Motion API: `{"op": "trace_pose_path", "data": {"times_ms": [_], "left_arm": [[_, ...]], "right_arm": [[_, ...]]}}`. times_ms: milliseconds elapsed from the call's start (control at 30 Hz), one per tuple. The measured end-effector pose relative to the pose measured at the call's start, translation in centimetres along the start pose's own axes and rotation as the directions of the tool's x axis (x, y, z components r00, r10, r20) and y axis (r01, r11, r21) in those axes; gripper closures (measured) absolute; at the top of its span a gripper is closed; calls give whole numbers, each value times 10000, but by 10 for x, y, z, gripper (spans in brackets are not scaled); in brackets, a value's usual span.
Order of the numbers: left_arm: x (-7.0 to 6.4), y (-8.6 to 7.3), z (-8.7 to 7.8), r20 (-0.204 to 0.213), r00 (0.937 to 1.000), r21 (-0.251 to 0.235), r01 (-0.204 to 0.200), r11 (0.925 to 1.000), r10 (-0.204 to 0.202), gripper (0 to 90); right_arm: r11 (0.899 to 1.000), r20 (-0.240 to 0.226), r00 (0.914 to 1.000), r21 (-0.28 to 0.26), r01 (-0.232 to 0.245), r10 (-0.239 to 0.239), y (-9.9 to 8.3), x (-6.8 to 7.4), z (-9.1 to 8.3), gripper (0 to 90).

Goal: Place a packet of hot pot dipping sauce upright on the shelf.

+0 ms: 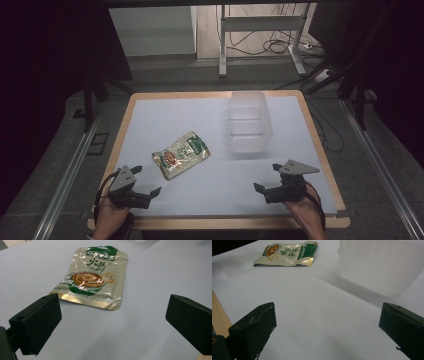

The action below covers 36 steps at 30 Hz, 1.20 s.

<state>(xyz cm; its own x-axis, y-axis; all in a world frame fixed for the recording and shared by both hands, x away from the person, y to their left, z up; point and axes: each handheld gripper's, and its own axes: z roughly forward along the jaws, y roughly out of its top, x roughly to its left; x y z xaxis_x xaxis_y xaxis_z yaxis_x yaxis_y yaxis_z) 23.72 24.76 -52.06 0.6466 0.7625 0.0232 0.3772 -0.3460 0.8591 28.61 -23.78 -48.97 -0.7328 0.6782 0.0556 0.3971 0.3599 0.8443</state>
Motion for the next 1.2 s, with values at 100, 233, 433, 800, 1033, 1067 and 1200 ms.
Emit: {"op": "trace_pose_path", "data": {"times_ms": [100,233,433,800,1033,1067,1200], "left_arm": [[0,0,0,-27,10000,16,-21,10000,21,2],[0,0,0,-50,10000,25,-9,10000,9,2],[0,0,0,-111,9999,25,-30,10000,30,2],[0,0,-1,-117,9999,5,6,10000,-6,2],[0,0,-1,-155,9999,4,-18,10000,18,2],[0,0,-1,-159,9999,5,-17,10000,18,2],[0,0,-1,-159,9999,9,-27,10000,27,2]], "right_arm": [[9999,-59,9999,34,162,-162,6,3,4,14],[9997,-143,9997,85,213,-212,10,4,9,14],[9987,-389,9982,248,455,-446,18,11,19,12],[9980,-659,9961,186,602,-588,33,16,33,8],[9965,-894,9930,232,797,-773,48,20,46,8],[9966,-953,9925,220,790,-766,50,21,49,8],[9952,-1108,9896,222,949,-919,58,24,59,8]]}}
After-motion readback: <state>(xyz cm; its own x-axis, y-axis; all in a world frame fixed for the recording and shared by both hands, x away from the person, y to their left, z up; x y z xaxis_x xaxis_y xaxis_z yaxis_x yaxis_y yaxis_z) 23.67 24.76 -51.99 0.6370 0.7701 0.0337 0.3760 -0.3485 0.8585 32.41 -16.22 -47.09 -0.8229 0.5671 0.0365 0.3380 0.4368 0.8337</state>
